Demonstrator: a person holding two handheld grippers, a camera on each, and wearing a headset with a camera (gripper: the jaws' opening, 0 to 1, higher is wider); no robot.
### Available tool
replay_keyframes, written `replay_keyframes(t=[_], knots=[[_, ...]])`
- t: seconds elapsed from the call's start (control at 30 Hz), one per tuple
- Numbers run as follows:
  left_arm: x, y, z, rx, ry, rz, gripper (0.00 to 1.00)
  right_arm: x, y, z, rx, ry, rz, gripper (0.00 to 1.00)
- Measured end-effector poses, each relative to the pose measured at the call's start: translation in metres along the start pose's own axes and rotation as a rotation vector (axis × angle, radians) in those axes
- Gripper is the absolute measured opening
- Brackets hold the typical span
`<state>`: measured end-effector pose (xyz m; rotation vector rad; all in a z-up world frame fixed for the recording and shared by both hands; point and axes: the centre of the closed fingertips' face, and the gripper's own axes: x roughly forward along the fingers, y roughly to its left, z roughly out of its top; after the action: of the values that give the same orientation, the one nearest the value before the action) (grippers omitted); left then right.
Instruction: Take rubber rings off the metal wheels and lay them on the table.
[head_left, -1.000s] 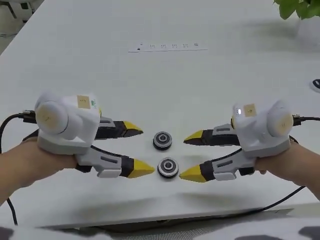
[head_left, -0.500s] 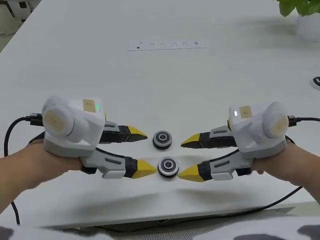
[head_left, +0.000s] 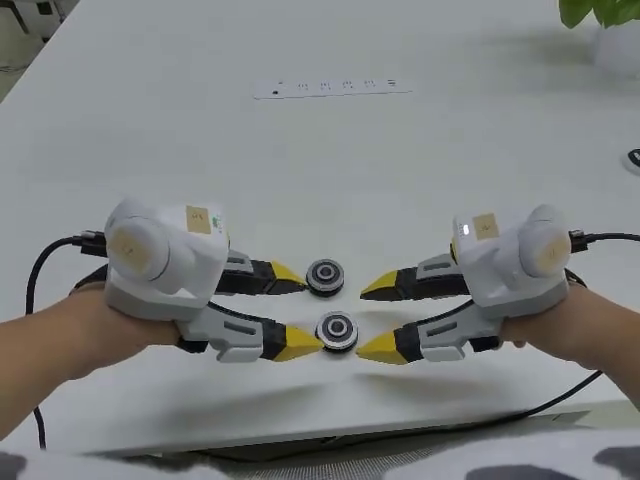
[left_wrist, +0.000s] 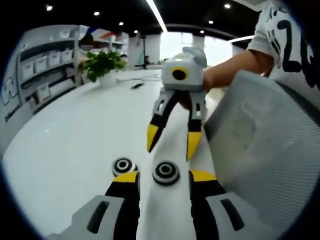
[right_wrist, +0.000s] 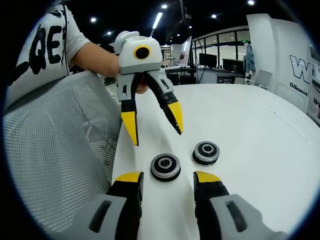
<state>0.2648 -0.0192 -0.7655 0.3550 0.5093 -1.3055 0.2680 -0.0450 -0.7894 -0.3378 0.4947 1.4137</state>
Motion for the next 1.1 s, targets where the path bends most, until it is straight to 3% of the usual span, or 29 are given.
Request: replay_keyframes(t=[0.77, 1.1], knots=[[0.015, -0.003, -0.008, 0.012, 0.038, -0.028, 0.27, 0.002, 0.002, -0.004, -0.005, 0.008, 0.009, 0.36], [0.023, -0.002, -0.007, 0.003, 0.038, -0.030, 0.24, 0.002, 0.003, -0.003, 0.002, 0.003, 0.013, 0.36]])
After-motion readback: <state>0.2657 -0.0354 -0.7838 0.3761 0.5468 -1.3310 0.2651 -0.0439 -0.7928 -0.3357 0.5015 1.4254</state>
